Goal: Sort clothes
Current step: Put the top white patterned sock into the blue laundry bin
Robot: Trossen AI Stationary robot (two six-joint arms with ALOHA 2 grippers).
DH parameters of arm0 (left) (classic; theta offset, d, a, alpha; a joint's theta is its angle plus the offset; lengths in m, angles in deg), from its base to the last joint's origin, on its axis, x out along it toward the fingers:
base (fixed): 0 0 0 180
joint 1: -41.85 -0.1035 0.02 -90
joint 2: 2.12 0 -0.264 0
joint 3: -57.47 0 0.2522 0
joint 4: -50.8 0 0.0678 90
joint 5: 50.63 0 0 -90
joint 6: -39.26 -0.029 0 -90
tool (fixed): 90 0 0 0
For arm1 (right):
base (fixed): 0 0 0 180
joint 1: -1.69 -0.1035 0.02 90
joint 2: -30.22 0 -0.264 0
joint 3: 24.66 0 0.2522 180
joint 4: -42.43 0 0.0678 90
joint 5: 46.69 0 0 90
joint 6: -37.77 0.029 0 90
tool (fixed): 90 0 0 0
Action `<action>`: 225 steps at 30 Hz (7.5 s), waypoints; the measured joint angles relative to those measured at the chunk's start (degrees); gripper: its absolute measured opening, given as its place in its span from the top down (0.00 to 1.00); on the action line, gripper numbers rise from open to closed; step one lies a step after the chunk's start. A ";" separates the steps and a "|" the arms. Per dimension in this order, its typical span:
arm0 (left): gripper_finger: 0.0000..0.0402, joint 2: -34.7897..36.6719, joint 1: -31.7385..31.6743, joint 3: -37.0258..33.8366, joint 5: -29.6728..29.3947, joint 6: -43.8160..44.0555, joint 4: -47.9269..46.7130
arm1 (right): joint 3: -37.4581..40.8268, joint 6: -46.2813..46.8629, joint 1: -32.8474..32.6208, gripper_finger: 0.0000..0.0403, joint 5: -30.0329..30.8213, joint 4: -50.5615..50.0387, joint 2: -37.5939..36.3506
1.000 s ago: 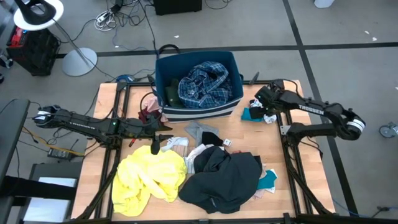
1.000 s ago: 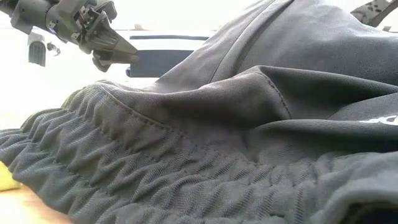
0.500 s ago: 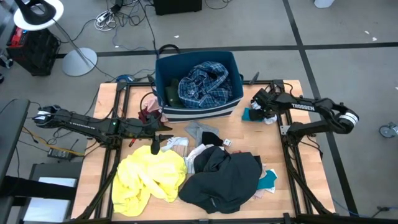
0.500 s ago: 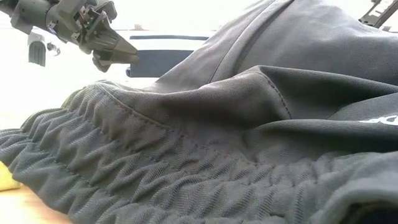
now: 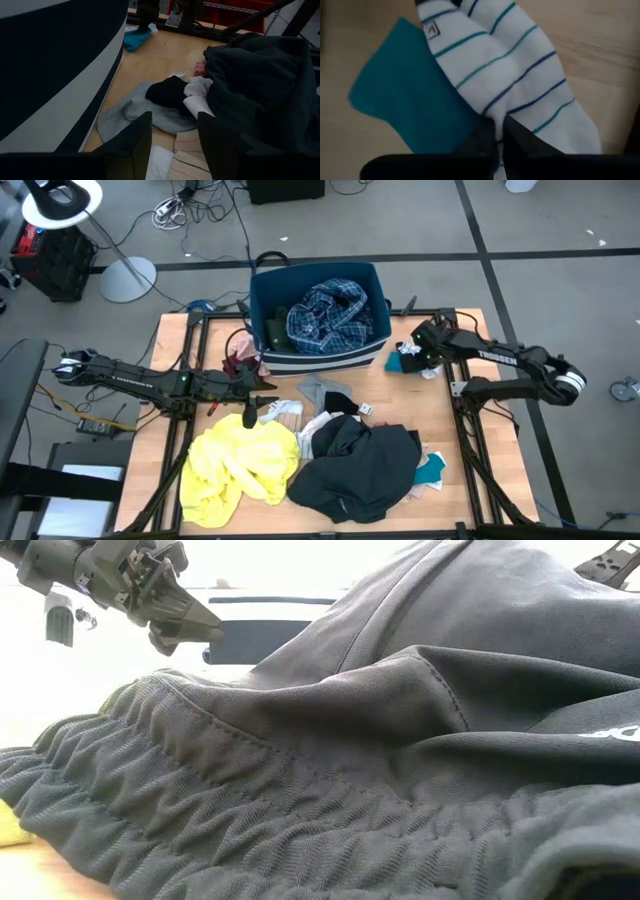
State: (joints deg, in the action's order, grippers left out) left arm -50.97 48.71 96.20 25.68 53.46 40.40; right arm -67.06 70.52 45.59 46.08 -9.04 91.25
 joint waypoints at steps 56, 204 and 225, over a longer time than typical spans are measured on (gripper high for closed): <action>0.59 -0.02 0.00 0.00 0.02 0.00 -0.03 | -0.07 -1.49 0.02 0.86 -7.53 16.87 -2.05; 0.59 -0.04 -0.02 0.02 -0.80 -0.44 0.33 | -48.05 -11.15 -20.13 1.00 26.06 -11.08 -3.38; 0.59 -0.04 -0.02 0.02 -0.88 -3.56 0.20 | -51.82 -23.39 -24.26 0.71 12.35 15.24 26.91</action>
State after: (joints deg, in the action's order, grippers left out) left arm -51.01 48.68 96.23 24.80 49.90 40.60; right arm -118.88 47.13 21.33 58.43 6.20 118.16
